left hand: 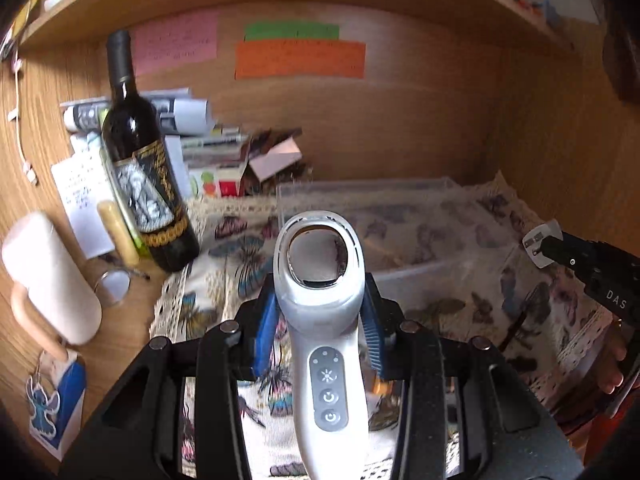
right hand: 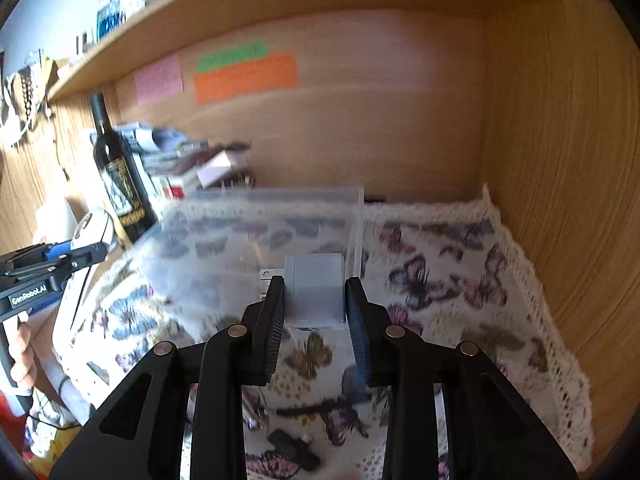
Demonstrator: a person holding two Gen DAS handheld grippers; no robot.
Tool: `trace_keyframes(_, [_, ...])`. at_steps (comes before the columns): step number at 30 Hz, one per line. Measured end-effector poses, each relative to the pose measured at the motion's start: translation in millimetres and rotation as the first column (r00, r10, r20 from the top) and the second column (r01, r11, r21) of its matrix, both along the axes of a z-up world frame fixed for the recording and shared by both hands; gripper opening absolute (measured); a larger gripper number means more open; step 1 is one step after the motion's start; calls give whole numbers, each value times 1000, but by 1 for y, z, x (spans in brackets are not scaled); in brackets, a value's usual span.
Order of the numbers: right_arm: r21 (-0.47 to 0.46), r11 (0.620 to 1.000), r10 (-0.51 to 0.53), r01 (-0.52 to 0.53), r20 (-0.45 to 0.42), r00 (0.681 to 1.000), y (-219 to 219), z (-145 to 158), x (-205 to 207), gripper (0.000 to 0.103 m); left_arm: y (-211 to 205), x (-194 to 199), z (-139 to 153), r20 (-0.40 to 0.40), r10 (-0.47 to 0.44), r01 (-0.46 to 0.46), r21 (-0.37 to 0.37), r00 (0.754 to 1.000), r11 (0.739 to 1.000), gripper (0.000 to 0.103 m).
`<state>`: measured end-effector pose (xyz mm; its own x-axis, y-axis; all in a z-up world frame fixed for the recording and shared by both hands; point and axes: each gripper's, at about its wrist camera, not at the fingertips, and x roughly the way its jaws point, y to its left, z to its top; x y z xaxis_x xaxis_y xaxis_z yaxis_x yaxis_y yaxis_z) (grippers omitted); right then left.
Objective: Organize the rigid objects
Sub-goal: 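Grasp the white plug adapter with the right gripper while the left gripper lifts the massager, then carry massager and adapter into the clear box and open both grippers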
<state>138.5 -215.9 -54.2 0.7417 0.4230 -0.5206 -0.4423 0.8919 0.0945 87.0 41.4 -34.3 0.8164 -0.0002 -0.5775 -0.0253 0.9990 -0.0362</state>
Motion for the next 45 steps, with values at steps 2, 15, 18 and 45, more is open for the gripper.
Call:
trace_keyframes(2, [7,1000,-1,1,22,1000,1,8,1,27,0,6,4,6,-3,3,1,1000,1000,39])
trace_keyframes(15, [3,1000,5,-5,68,998,26,31,46,27,8,83,16,-51,-23,22,-23,998,999,39])
trace_keyframes(18, [-11,1000,14,-13,50,999,35,28,59,27,11,102,15,-68,-21,20,-23,997,1000,39])
trace_keyframes(45, [-174,980,57,-91,-193,980,87,-44,122,28,-11,180,-44,-237,-122,141,65,964,988,38])
